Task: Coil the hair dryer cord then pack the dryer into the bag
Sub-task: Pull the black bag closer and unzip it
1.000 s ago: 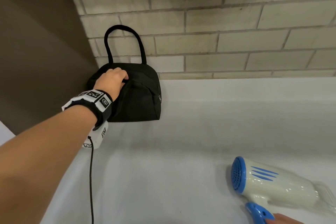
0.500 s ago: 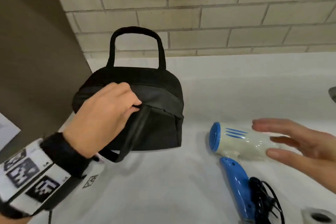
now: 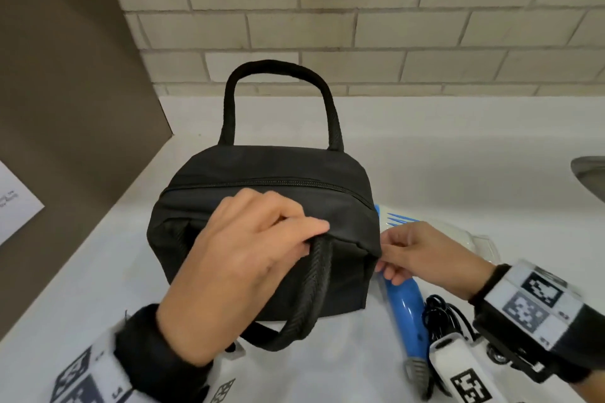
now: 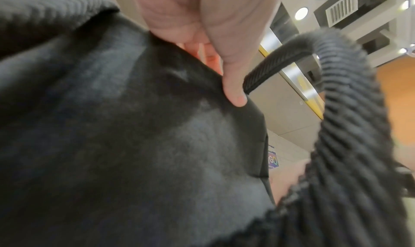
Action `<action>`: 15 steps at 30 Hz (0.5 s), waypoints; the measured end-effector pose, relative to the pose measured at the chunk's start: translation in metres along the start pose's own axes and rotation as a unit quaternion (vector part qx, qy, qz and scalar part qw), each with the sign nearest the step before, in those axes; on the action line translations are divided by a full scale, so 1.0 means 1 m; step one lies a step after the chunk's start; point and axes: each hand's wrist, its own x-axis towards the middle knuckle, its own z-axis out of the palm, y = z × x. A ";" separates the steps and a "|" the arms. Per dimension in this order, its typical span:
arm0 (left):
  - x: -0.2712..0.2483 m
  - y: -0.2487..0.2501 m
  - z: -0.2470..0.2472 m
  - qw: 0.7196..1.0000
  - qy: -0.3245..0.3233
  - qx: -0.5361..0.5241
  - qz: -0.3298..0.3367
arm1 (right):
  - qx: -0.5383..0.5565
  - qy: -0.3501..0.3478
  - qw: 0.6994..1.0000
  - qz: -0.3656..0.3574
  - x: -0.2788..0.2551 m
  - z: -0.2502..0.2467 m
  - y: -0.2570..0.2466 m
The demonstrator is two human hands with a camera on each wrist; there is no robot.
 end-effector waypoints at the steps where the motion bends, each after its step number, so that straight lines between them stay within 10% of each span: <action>1: 0.002 0.001 0.002 1.000 -0.005 0.016 0.023 | -0.005 -0.002 1.000 0.006 0.001 0.001 0.001; 15: 0.009 0.000 0.006 0.997 -0.007 -0.004 0.071 | 0.017 -0.040 0.997 0.064 0.008 0.007 -0.007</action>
